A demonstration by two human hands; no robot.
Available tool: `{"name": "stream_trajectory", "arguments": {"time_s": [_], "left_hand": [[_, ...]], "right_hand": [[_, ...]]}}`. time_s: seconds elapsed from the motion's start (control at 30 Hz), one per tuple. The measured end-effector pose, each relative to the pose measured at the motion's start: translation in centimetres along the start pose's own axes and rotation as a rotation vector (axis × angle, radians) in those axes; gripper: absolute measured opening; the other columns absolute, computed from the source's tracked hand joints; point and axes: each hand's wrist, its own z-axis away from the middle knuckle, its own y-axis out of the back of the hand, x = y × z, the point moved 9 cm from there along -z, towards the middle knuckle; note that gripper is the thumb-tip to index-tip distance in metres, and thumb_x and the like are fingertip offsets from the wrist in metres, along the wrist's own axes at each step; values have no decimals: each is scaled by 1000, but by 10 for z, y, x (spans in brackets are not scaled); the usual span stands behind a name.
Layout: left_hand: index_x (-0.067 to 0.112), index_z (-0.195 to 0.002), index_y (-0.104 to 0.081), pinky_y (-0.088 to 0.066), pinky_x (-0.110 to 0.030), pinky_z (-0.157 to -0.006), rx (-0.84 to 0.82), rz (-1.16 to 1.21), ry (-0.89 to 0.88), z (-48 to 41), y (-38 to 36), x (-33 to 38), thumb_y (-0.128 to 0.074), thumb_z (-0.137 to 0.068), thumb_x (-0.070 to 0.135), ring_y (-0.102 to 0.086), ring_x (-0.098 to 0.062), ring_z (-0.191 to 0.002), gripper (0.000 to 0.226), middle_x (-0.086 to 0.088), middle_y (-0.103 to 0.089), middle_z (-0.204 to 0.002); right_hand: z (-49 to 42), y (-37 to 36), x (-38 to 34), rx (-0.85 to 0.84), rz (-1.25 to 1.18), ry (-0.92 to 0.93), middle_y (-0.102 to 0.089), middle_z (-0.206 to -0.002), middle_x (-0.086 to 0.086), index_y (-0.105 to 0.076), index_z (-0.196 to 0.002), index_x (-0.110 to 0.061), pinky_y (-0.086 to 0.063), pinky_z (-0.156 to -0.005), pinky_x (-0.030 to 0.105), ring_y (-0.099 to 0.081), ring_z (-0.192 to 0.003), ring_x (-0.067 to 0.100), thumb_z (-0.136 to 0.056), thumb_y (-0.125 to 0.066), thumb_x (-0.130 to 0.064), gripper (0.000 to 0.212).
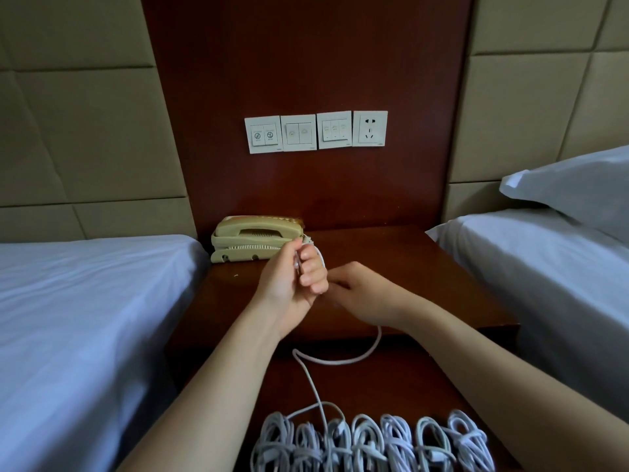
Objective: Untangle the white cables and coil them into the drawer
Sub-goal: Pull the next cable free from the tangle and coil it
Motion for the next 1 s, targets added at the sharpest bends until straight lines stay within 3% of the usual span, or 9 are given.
{"name": "stream_trajectory", "arguments": {"time_s": [0.17,0.33,0.47,0.53,0.63,0.7,0.8,0.9,1.0], "left_hand": [[13,-61,-34,-29,-18,-37,201,-236,-250,-6,24,26,-25,-99,17,-30,-9,-33,39,5,-32,-41],[12,-61,-40,-35,-21,-41,255,-648,-376,-4,34,39,-29,-100,19,-40,-13,-39,41,3,-41,-45],[12,-50,-50,-30,-16,-34,128,-932,-347,-1,12,26,-30,-102,21,-38,-9,-29,56,2,-42,-32],[14,-50,-52,-26,-15,-35,32,-857,-269,0,5,14,-27,-103,28,-32,-11,-29,60,1,-39,-37],[9,-60,-42,-20,-12,-35,-52,-754,-121,3,-5,-1,-25,-101,41,-23,-9,-29,55,1,-30,-40],[10,-58,-37,-18,-12,-34,-146,-690,-24,7,-16,-14,-23,-99,50,-20,-7,-28,59,1,-25,-40],[10,-52,-35,-15,-10,-34,-258,-558,74,14,-30,-24,-20,-96,56,-17,-5,-26,65,3,-21,-36],[13,-47,-35,-11,-13,-35,-315,-474,103,21,-41,-23,-24,-95,53,-16,-3,-25,63,5,-21,-33],[14,-49,-33,-14,-11,-33,-301,-403,57,22,-44,-17,-30,-99,37,-17,-2,-25,55,6,-22,-33]], "right_hand": [[14,-16,-22,-213,65,7,-58,-70,-5,-70,-98,-17,-36,-53,8,-51,-53,-7,-99,-43,-21,27],[21,2,-46,-129,32,109,-54,-63,-7,-70,-83,-12,-36,-51,12,-46,-50,0,-97,-47,-21,28],[21,24,-49,16,-33,160,-56,-57,-6,-67,-71,-12,-33,-48,20,-42,-50,15,-95,-51,-16,29],[19,36,-46,107,-63,179,-54,-53,-6,-64,-68,-11,-31,-50,21,-39,-50,11,-95,-52,-19,31],[18,50,-38,234,-111,183,-59,-63,20,-64,-72,-4,-33,-51,31,-42,-51,22,-95,-51,-27,35],[18,58,-32,320,-154,170,-55,-53,7,-61,-70,-2,-29,-47,19,-37,-45,5,-95,-53,-24,34],[17,67,-21,405,-237,124,-38,-47,-12,-54,-62,-10,-25,-45,13,-31,-44,2,-94,-54,-23,35],[15,63,-9,407,-299,65,-39,-54,2,-50,-59,-13,-24,-47,20,-32,-51,9,-95,-52,-25,39],[11,47,3,326,-327,-29,-44,-61,10,-55,-65,0,-28,-52,28,-35,-57,17,-96,-49,-19,38]]}}
